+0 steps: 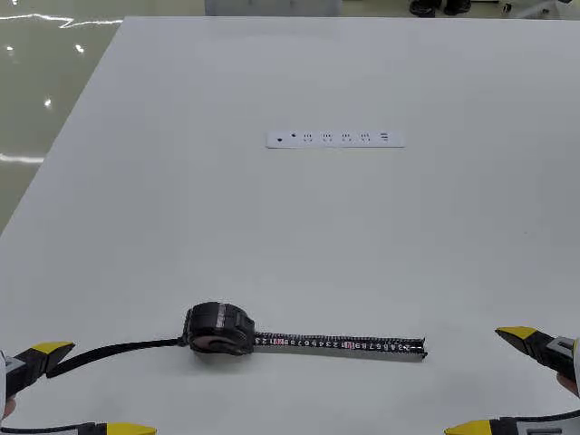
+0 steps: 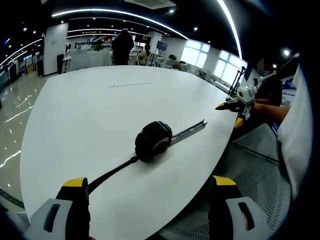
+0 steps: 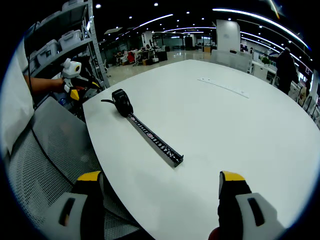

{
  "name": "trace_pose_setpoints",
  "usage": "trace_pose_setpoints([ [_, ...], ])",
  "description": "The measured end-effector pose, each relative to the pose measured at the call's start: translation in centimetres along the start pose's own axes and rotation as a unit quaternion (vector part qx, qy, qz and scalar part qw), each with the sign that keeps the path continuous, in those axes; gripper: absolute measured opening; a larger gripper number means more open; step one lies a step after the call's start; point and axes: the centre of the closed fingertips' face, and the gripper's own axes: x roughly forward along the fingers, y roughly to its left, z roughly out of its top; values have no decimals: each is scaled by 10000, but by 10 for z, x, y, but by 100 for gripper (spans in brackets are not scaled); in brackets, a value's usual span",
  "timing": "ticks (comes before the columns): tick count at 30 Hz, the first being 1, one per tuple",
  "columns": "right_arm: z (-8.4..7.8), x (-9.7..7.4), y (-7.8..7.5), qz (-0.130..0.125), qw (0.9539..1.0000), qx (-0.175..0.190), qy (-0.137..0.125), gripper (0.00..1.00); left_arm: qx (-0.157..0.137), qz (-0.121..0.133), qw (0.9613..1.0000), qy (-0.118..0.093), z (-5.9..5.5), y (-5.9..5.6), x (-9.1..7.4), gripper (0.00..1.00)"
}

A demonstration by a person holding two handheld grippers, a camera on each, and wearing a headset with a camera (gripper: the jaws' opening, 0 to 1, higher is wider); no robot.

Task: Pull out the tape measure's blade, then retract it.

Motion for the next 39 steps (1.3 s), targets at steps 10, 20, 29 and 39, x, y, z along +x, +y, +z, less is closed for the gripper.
trace_pose_setpoints([
  [10, 0, 0, 0, 2, 10000, -19, 8, 97, -40, 1, 10000, -20, 1, 0, 0, 98],
  [20, 1, 1, 1, 43, 10000, -15, -28, 95, -118, -26, 9999, -53, 6, -3, 4, 97],
  [29, 3, 4, 2, 101, 9999, -8, -70, 93, -195, -39, 9997, -141, 19, -12, 16, 96],
  [39, 5, 5, 2, 138, 9999, -4, -96, 92, -186, -87, 9996, -205, 34, -21, 34, 96],
])
